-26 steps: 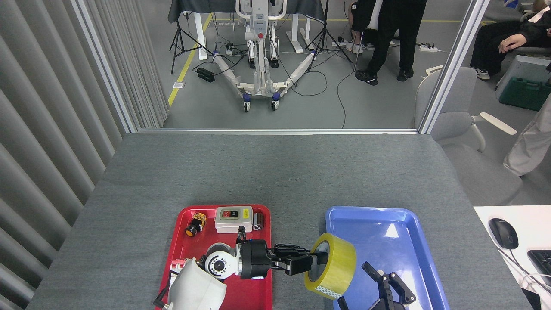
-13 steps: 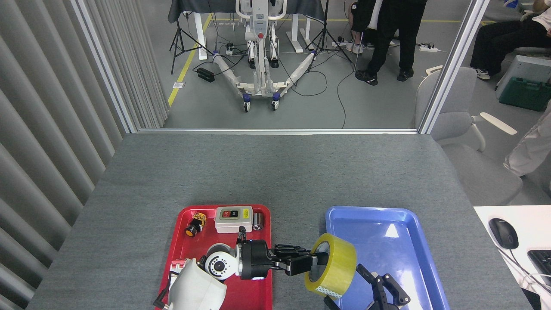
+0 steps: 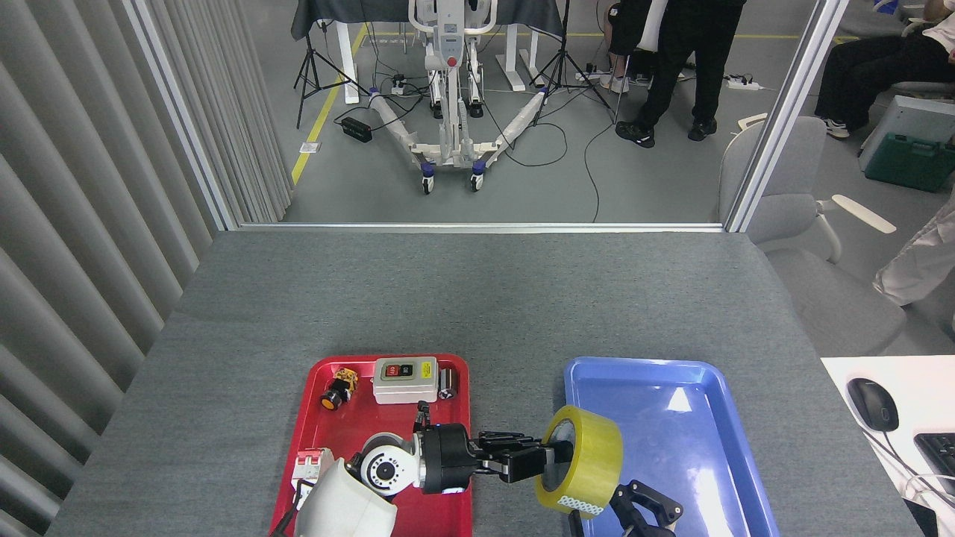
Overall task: Place and move tape with both arms
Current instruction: 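Release the tape roll and withdraw the left gripper to the red tray, then grasp the tape roll with the right gripper and slide it farther into the blue tray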
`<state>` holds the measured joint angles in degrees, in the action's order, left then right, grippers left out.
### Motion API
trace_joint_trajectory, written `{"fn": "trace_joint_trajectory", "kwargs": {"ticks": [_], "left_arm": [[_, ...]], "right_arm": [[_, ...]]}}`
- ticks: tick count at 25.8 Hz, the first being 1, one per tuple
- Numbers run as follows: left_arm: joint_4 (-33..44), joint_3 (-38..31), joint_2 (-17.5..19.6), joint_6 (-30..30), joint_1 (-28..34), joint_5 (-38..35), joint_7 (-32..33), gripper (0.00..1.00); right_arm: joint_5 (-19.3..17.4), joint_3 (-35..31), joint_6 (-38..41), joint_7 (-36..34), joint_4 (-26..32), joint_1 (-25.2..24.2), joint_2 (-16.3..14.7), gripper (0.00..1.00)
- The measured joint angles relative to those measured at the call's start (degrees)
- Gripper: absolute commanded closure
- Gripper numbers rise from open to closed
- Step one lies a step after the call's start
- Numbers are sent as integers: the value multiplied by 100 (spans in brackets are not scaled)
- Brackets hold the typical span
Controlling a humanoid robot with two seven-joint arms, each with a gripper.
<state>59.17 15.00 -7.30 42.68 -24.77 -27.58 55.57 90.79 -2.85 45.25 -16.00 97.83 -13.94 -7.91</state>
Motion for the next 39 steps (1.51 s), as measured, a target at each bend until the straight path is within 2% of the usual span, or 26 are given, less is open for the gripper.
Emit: {"fn": "trace_joint_trajectory", "kwargs": {"ticks": [2, 3, 4, 5, 6, 11, 15, 17, 21, 24, 27, 30, 34, 39], "left_arm": [[7, 10, -2, -5, 34, -2, -26, 64], [8, 3, -4, -5, 44, -2, -26, 35], [9, -14, -4, -5, 54, 1, -25, 18], [11, -43, 0, 38, 62, 14, 40, 3], [13, -89, 2, 119, 66, 26, 137, 0], [167, -336, 2, 215, 113, 79, 90, 0], [709, -806, 52, 229, 333, 474, 6, 0], [1019, -1031, 91, -55, 460, 719, -132, 0], [1348, -1255, 472, -1276, 617, 910, -1156, 0], [1499, -1309, 890, -1717, 898, 931, -2351, 1], [1740, -1384, 1247, -1819, 1283, 925, -3484, 2], [2024, -1531, 1538, -1862, 1696, 686, -4195, 4], [2421, -1757, 1649, -1945, 2189, -487, -4808, 14], [2889, -1611, 1577, -2567, 2567, -2194, -5562, 9]], "right_arm": [[0, 34, 1, 10, 0, 3, 0, 99], [0, 45, 3, 11, 0, 6, 1, 100], [1, 54, 3, 18, -1, 8, 1, 100], [1, 53, 3, 33, -2, 14, 1, 100], [1, 43, -49, 44, -4, 14, 0, 100], [0, 49, -31, 36, 0, 16, -5, 100], [-20, 17, -31, 9, -1, 9, -14, 100], [-37, -11, -31, 5, 0, 5, -23, 100], [-3, -61, -25, -24, -7, 8, -71, 100], [65, -61, -33, 316, 11, 93, -172, 100], [50, -62, -383, 1016, 50, 246, -286, 100], [15, -76, -1042, 1818, 81, 448, -445, 100], [-35, -108, -1646, 3148, 92, 712, -603, 100], [-66, -114, -2109, 5435, 94, 1068, -668, 100]]}}
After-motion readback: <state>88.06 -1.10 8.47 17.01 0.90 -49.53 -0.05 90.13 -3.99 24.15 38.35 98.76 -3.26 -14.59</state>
